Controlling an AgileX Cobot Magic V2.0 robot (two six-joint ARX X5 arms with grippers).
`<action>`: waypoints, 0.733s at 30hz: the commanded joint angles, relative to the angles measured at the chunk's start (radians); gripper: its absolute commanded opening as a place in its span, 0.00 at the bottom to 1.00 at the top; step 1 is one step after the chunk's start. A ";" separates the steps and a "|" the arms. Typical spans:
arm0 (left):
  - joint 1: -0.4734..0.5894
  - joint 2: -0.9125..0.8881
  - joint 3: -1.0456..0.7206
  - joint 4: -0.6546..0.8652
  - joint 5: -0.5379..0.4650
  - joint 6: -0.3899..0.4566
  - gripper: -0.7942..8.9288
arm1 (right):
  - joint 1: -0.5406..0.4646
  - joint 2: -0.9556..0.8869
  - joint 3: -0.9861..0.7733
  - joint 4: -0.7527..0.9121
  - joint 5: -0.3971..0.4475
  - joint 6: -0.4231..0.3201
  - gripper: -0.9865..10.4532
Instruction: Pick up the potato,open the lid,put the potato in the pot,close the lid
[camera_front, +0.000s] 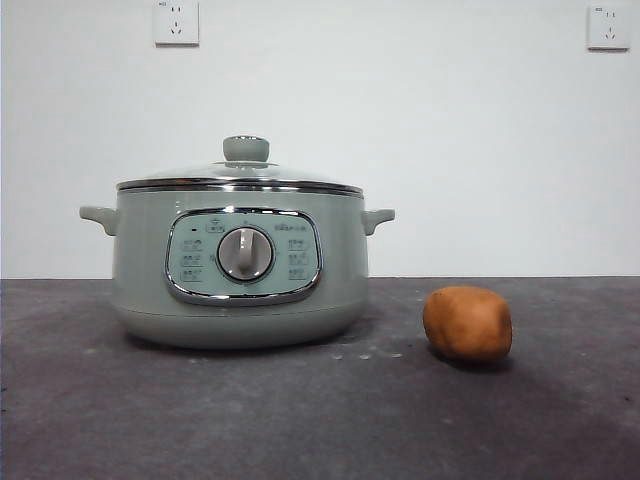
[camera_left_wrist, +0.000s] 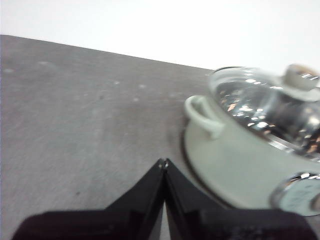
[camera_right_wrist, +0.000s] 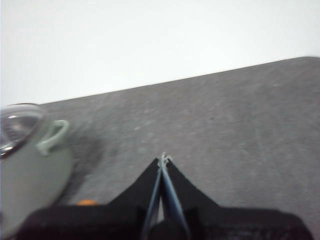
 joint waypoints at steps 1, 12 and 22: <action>-0.002 0.051 0.089 -0.034 0.043 0.007 0.08 | 0.000 0.091 0.118 -0.054 -0.048 -0.002 0.08; -0.028 0.280 0.507 -0.287 0.192 0.108 0.08 | 0.000 0.412 0.634 -0.481 -0.187 -0.198 0.08; -0.096 0.381 0.694 -0.411 0.191 0.172 0.07 | 0.000 0.502 0.772 -0.604 -0.190 -0.267 0.08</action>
